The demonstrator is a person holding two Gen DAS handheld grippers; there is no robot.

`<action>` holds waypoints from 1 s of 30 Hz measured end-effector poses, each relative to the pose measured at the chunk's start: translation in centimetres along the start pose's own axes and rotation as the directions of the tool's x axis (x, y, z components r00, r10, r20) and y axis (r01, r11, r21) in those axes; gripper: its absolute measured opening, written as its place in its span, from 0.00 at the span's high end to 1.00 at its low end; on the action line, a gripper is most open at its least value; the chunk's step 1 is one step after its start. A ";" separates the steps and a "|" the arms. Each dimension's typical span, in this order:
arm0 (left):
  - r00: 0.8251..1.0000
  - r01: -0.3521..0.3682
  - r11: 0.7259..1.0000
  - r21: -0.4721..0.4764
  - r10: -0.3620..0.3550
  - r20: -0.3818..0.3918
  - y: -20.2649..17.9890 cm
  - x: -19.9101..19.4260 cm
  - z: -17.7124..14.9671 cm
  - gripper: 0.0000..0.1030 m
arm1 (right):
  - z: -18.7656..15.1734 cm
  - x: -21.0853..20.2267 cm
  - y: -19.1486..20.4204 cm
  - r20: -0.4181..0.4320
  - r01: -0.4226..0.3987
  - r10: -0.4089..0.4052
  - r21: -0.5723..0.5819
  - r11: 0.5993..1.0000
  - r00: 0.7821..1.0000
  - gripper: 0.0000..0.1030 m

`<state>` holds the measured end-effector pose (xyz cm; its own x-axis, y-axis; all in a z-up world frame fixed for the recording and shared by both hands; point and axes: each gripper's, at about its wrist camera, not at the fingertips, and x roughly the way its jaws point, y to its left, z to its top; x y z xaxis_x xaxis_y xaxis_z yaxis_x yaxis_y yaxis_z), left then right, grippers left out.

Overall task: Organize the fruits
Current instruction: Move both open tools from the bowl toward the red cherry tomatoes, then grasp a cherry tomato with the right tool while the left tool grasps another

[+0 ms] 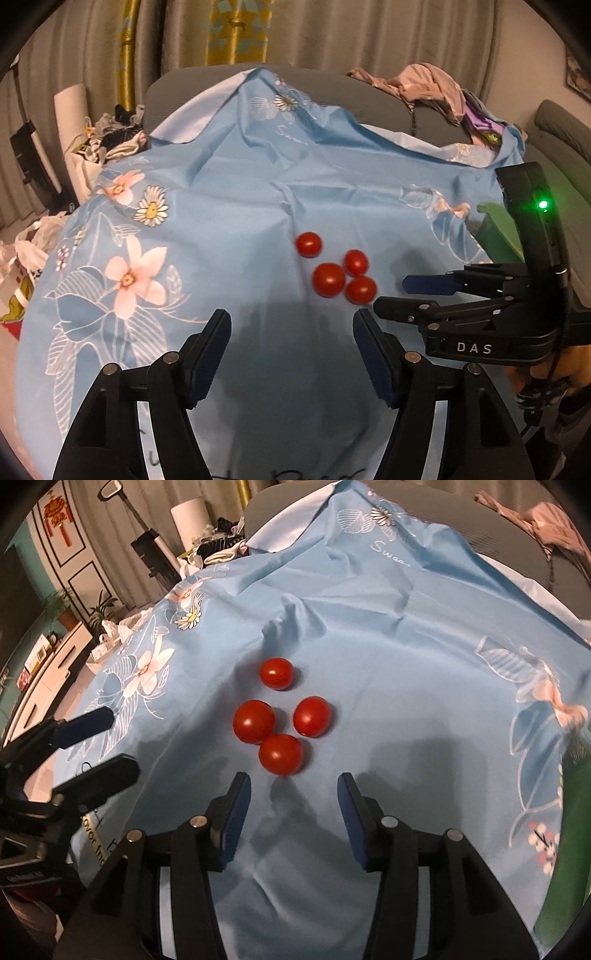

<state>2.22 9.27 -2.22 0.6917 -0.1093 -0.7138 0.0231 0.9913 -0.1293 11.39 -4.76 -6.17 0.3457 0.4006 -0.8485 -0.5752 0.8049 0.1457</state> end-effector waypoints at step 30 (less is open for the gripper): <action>0.992 0.111 0.983 0.150 -0.101 -0.074 -4.0 6.0 3.4 0.38 | -1.8 -1.5 -3.5 0.031 -0.068 0.065 0.089 0.994 0.997 0.70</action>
<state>8.68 4.93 -3.64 0.6303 -0.2136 -0.7464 0.2073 0.9728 -0.1032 11.59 -8.96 -6.33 0.3304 0.4658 -0.8209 -0.5287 0.8118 0.2478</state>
